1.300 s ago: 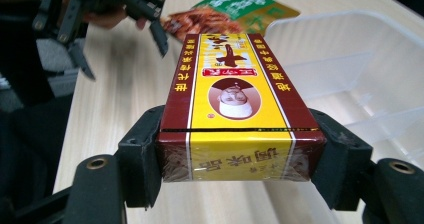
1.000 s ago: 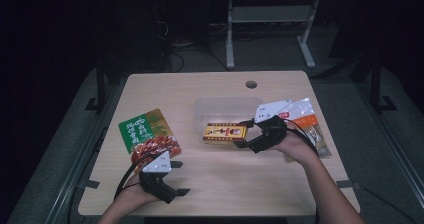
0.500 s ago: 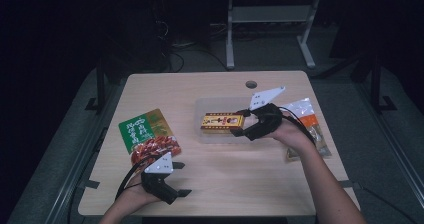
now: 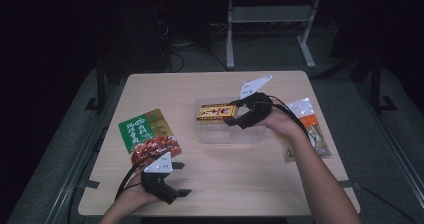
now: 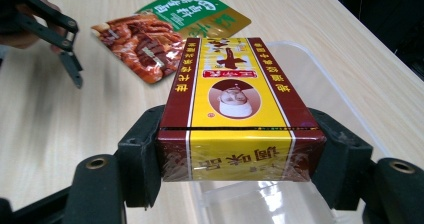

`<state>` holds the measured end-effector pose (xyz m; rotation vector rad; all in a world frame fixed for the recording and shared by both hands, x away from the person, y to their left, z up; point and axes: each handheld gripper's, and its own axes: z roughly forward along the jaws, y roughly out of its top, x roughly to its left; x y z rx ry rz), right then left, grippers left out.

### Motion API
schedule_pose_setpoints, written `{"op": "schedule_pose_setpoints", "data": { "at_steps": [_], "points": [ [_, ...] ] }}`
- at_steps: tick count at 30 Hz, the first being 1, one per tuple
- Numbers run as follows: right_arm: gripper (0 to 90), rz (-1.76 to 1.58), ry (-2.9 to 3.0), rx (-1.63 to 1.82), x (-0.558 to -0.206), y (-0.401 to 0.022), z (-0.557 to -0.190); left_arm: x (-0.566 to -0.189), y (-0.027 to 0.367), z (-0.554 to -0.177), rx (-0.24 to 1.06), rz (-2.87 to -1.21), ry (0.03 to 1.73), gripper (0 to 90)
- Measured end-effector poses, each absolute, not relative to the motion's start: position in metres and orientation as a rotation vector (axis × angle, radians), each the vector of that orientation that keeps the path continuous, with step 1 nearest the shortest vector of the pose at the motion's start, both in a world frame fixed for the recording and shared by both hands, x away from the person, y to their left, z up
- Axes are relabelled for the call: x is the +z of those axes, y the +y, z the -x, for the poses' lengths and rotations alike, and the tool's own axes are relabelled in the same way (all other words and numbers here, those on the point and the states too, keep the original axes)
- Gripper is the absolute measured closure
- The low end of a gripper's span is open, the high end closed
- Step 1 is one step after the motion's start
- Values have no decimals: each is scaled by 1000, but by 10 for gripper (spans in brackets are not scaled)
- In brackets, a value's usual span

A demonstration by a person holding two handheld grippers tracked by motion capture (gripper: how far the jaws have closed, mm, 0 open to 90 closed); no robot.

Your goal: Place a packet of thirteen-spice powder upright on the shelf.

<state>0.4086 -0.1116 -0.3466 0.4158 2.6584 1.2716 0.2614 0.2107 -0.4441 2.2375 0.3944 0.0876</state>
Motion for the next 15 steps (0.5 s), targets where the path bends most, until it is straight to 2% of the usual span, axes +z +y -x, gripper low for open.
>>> {"op": "schedule_pose_setpoints", "data": {
  "at_steps": [15],
  "points": [
    [315,-419,2665,1234,-365,-104,-429,-446,210,-261,66,-2242,392,117]
  ]
}}
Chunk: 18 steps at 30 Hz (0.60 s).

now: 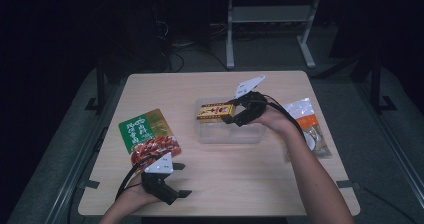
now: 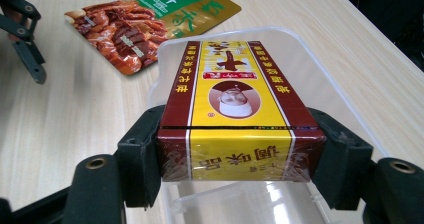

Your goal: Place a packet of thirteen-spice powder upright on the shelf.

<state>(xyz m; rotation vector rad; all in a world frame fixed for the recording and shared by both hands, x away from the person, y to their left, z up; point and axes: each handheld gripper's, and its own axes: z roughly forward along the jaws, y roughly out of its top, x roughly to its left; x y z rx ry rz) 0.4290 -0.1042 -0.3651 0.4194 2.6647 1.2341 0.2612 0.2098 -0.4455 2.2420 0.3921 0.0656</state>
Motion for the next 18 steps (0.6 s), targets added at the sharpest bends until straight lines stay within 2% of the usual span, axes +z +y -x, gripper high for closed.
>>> {"op": "schedule_pose_setpoints", "data": {
  "at_steps": [18],
  "points": [
    [313,-421,2664,1220,-371,-93,-435,-446,209,-261,46,-2238,395,117]
  ]
}}
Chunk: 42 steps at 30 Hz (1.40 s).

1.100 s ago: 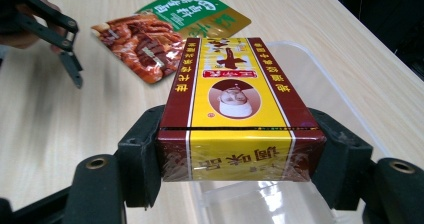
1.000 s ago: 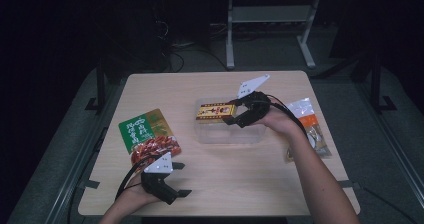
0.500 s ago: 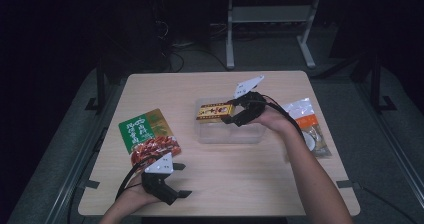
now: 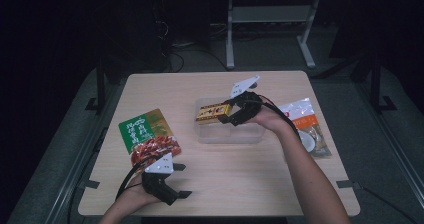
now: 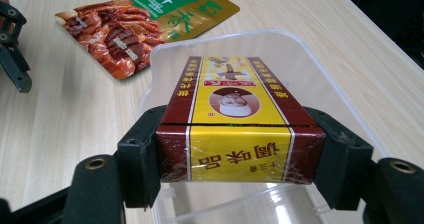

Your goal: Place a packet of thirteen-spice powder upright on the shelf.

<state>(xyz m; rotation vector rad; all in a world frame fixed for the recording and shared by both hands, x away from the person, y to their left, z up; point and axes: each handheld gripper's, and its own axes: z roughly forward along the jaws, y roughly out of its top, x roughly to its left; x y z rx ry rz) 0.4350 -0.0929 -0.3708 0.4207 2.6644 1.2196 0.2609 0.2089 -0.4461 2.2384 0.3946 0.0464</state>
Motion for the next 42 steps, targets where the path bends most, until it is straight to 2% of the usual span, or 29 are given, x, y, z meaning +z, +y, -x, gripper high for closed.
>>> {"op": "schedule_pose_setpoints", "data": {
  "at_steps": [28,42],
  "points": [
    [312,-306,2678,1230,-345,-54,-447,-446,209,-260,31,-2236,383,117],
    [311,-264,2691,1246,-343,-28,-455,-445,210,-261,19,-2213,399,116]
  ]
}}
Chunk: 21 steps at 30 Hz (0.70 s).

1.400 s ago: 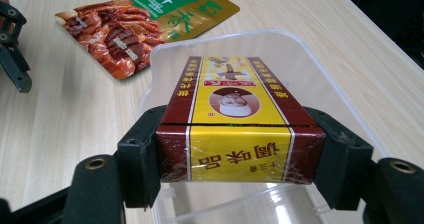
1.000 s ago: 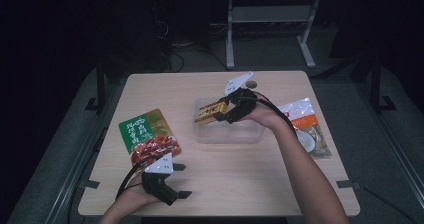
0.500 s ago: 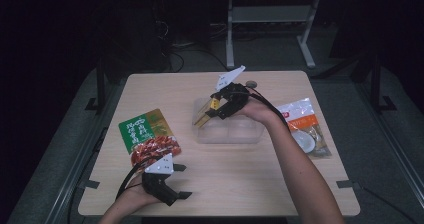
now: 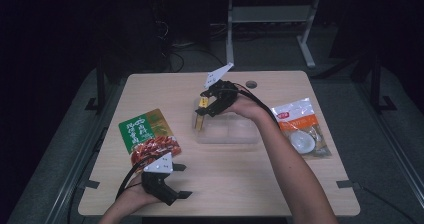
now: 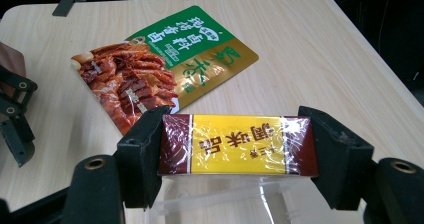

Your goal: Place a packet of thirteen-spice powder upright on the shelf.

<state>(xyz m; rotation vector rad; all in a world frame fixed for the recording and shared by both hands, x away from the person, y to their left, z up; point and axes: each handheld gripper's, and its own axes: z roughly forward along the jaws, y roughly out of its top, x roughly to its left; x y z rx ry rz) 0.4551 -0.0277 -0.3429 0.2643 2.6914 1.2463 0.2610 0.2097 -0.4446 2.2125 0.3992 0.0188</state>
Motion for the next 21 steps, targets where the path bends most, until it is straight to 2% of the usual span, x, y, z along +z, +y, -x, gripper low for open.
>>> {"op": "schedule_pose_setpoints", "data": {
  "at_steps": [15,21],
  "points": [
    [310,-274,2741,1212,-362,-12,-461,-444,209,-261,-9,-2198,406,122],
    [309,-282,2757,1187,-370,-7,-462,-444,209,-262,-69,-2169,424,123]
  ]
}}
